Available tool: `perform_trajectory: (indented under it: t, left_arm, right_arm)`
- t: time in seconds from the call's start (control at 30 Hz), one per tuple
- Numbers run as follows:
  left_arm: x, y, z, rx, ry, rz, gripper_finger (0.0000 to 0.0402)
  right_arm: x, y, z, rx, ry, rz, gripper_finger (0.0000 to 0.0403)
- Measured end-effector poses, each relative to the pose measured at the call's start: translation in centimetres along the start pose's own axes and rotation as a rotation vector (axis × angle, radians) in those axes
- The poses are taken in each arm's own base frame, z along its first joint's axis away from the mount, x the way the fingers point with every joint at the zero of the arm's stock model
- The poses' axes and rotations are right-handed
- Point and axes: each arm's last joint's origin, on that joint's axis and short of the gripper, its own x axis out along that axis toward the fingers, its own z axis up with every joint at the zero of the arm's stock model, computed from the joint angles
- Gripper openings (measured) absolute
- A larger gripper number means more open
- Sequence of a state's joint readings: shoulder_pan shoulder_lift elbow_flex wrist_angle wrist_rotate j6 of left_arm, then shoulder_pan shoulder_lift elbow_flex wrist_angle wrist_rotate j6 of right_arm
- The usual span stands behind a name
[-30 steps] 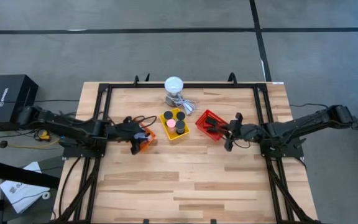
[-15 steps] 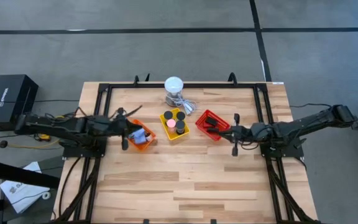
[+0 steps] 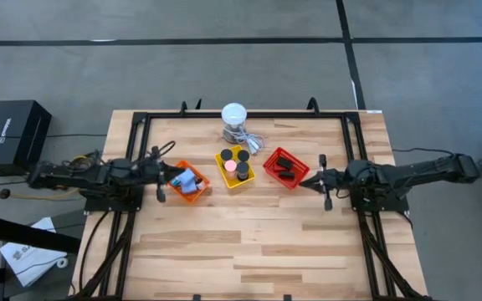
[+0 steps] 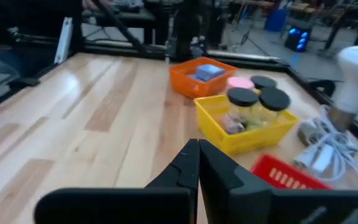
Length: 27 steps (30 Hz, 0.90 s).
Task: Pick & Place Office items
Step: Return to Home Position
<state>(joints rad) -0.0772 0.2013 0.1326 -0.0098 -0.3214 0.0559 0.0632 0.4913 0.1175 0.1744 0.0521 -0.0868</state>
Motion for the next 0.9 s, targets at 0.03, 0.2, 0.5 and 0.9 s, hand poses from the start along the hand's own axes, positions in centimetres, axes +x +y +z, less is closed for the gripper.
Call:
perform_trajectory:
  t: [0.03, 0.2, 0.5, 0.9]
  left_arm:
    - [-0.1, 0.0, -0.2, -0.009, -0.030, -0.015, 0.0002]
    - [-0.4, -0.1, -1.2, 0.022, -0.161, -0.042, 0.0002]
    - [-0.7, -0.2, -1.6, -0.007, -0.196, -0.115, 0.0002]
    - [-0.8, -0.2, -1.2, 0.010, -0.239, -0.113, 0.0002]
  right_arm:
    - [-0.2, -0.1, -0.4, 0.003, -0.016, -0.012, 0.0001]
    - [-1.0, -0.5, -2.0, 0.030, -0.091, -0.015, 0.0001]
    - [-2.2, -0.7, -1.6, 0.060, -0.167, 0.061, 0.0000]
    - [-3.4, -0.7, -1.3, -0.007, -0.228, 0.048, 0.0000]
